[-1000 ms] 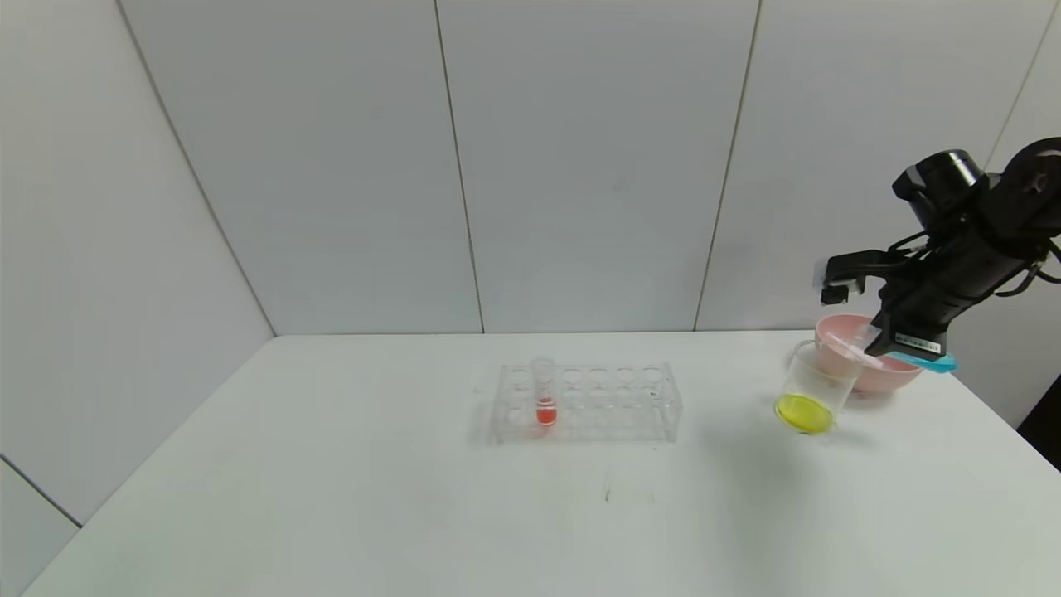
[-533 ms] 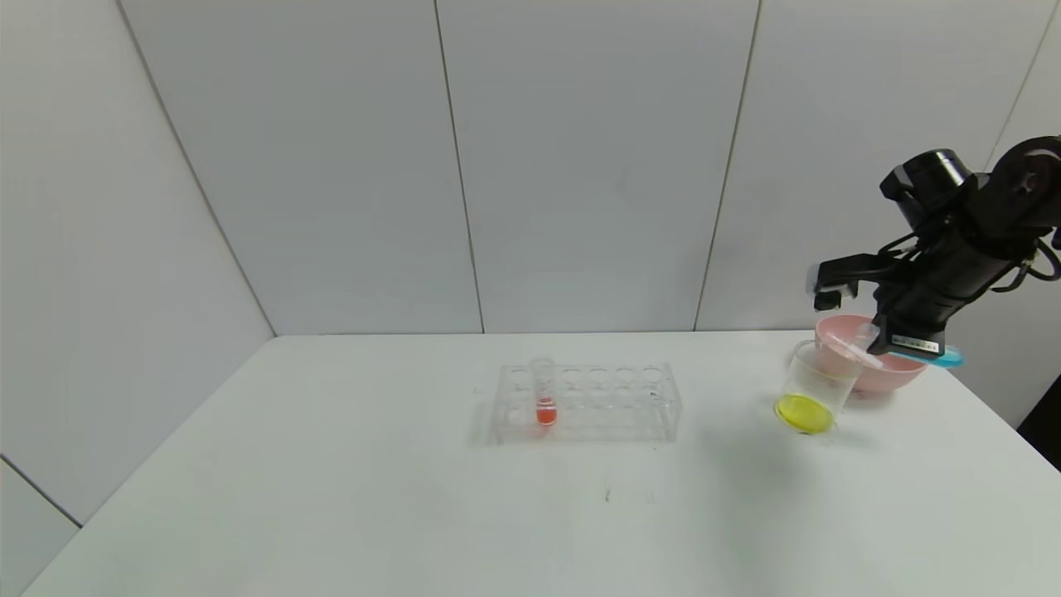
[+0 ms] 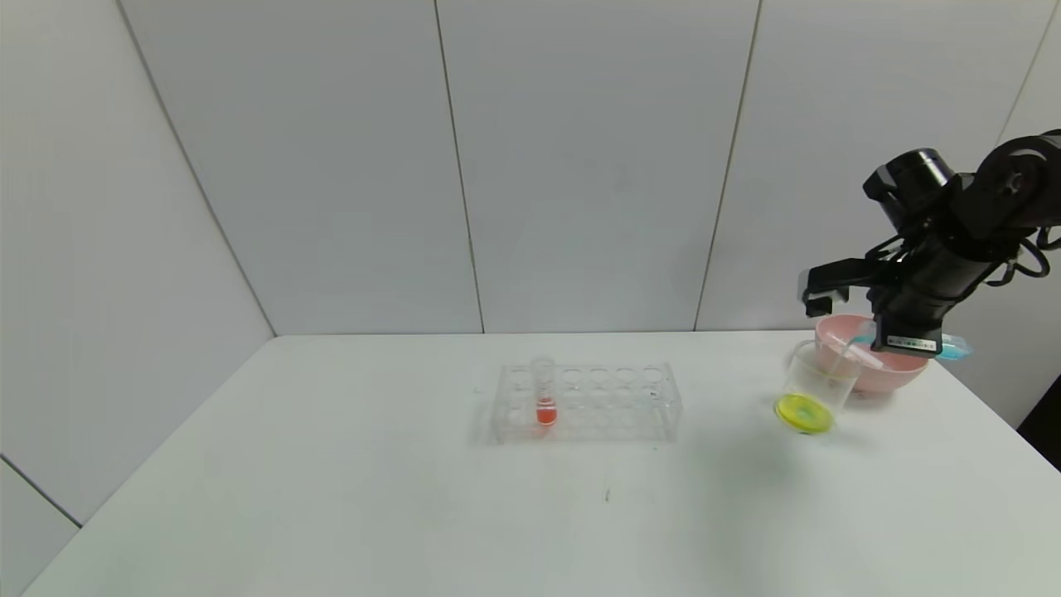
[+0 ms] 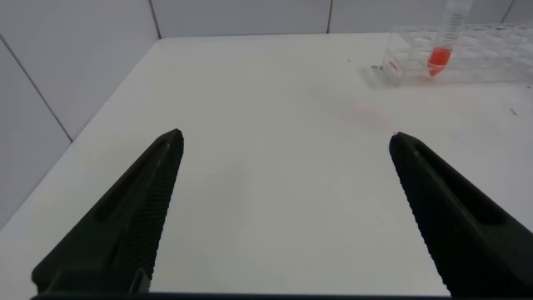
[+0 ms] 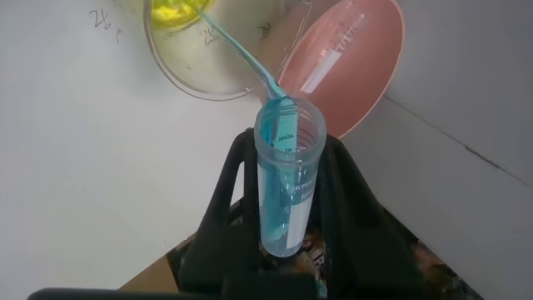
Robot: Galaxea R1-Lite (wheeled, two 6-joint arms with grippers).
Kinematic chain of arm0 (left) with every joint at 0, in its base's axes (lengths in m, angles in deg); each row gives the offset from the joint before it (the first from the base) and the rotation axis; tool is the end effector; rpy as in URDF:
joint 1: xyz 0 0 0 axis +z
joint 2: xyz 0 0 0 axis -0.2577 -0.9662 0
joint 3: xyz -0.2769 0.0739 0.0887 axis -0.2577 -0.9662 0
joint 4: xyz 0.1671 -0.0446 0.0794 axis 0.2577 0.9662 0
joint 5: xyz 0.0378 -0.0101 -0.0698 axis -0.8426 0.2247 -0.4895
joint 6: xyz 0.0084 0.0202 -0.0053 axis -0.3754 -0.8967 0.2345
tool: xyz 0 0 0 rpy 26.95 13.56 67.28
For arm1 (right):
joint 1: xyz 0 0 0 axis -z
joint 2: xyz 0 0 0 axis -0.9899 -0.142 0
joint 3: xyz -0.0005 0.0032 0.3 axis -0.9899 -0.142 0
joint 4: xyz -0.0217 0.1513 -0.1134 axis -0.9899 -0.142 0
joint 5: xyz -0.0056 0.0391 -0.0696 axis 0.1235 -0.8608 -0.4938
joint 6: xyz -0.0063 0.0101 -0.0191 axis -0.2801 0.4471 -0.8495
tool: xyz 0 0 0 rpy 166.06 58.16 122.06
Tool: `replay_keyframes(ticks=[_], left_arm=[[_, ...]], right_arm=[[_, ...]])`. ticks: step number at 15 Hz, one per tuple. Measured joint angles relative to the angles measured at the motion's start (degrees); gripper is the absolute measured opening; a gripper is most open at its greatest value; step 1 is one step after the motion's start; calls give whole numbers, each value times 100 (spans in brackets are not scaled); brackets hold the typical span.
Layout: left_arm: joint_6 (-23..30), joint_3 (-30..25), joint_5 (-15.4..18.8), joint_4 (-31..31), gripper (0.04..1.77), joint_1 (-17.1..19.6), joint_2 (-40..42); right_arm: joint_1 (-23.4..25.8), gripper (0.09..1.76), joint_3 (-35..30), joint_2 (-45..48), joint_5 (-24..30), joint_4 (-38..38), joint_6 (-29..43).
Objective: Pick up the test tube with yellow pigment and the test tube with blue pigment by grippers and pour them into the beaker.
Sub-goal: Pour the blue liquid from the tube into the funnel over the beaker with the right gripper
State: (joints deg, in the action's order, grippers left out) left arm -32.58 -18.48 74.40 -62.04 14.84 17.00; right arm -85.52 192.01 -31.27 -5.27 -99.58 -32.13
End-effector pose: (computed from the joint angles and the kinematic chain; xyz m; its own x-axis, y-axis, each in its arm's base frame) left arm -0.0225 0.0000 0.0756 1.0000 -0.0017 -0.0022 0.0017 1.0000 -0.0041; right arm 0.3874 0.0181 0.2283 0.5174 -0.2698 -0.8121 -0.7426 0.3301 -0.5828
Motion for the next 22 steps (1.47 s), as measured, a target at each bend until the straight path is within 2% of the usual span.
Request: replay_keyframes(ticks=[5,9,12,17,22], left_arm=[[-2,0,0,0,176,0,0],[-2,0,0,0,176,0,0],[0,0,0,0,176,0,0],[0,0,0,0,176,0,0],[-2,0,0,0,176,0,0]], right_arm=[[-135,49,0,-11,-208,-27,-30],[-307,49,0,-46,-953,5,-224],[-422,49,0,-84,-1070,16,-222],[-662,49,0,-118,-1769,137,-414],[-772,49,0,-143,-1938,90,-457]])
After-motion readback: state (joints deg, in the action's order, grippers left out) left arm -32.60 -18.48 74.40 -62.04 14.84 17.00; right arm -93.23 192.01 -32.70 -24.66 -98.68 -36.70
